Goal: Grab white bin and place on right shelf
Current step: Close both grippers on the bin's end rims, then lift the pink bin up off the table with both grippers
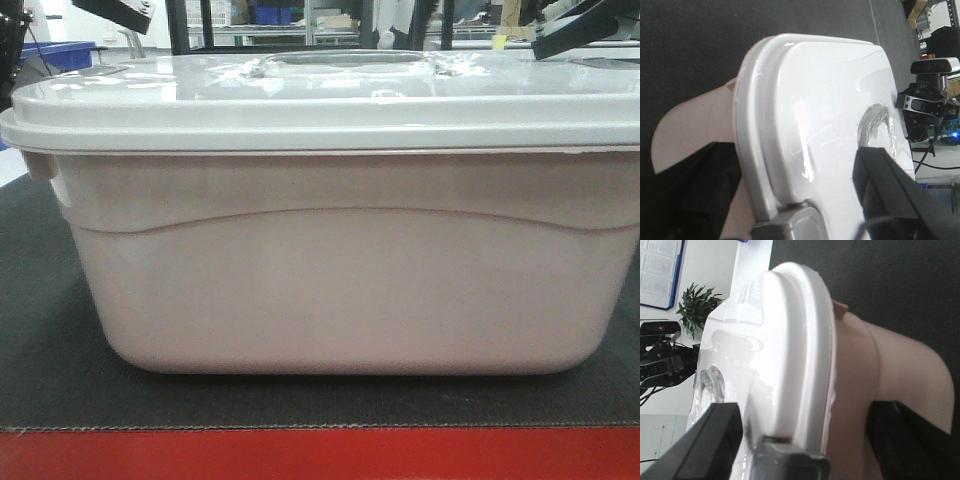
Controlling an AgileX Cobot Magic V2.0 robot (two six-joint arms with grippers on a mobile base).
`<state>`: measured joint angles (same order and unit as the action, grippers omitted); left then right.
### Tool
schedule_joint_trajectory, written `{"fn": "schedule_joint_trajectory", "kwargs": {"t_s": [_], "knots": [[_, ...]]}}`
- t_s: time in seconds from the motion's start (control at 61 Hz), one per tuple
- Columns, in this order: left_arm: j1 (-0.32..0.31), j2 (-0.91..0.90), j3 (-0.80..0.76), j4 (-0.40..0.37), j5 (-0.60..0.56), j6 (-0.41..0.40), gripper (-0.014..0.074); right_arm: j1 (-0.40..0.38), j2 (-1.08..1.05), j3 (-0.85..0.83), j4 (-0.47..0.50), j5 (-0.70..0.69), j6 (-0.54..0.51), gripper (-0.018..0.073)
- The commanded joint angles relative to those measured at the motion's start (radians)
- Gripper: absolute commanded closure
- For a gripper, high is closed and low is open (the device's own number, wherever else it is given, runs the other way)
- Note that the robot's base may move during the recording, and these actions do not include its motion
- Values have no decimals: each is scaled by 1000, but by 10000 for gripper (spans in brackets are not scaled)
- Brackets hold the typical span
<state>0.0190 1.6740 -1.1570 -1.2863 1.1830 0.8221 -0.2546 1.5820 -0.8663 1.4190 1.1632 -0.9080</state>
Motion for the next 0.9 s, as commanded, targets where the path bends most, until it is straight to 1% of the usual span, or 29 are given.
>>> {"fn": "schedule_joint_trajectory", "kwargs": {"t_s": [0.0,0.066,0.082,0.098,0.115,0.197,0.262,0.394,0.541,0.59,0.672,0.886], "knots": [[-17,-37,-31,-101,133,-11,245,1,-33,-19,80,170,-19,20],[-22,-37,-31,-108,133,-19,271,1,-33,-19,80,170,-19,96],[-22,-37,-31,-110,133,-23,279,1,-33,-19,80,170,-19,130],[-24,-37,-31,-110,133,-25,292,1,-33,-19,80,170,-19,141],[-24,-37,-31,-111,133,-28,302,1,-33,-19,80,170,-19,176],[-27,-37,-31,-134,133,-30,357,1,-37,-19,80,170,-19,291],[-27,-37,-31,-161,133,-30,417,1,-44,-19,81,170,-19,387],[-27,-37,-31,-229,133,-30,566,1,-63,-19,94,170,-19,495],[-27,-37,-31,-313,133,-30,730,1,-85,-19,137,170,-19,501],[-27,-37,-31,-335,133,-30,717,1,-94,-19,151,170,-19,501],[-27,-37,-31,-364,133,-30,722,1,-111,-19,185,170,-19,501],[-27,-43,-35,-453,133,-30,722,1,-165,-19,309,170,-19,501]]}}
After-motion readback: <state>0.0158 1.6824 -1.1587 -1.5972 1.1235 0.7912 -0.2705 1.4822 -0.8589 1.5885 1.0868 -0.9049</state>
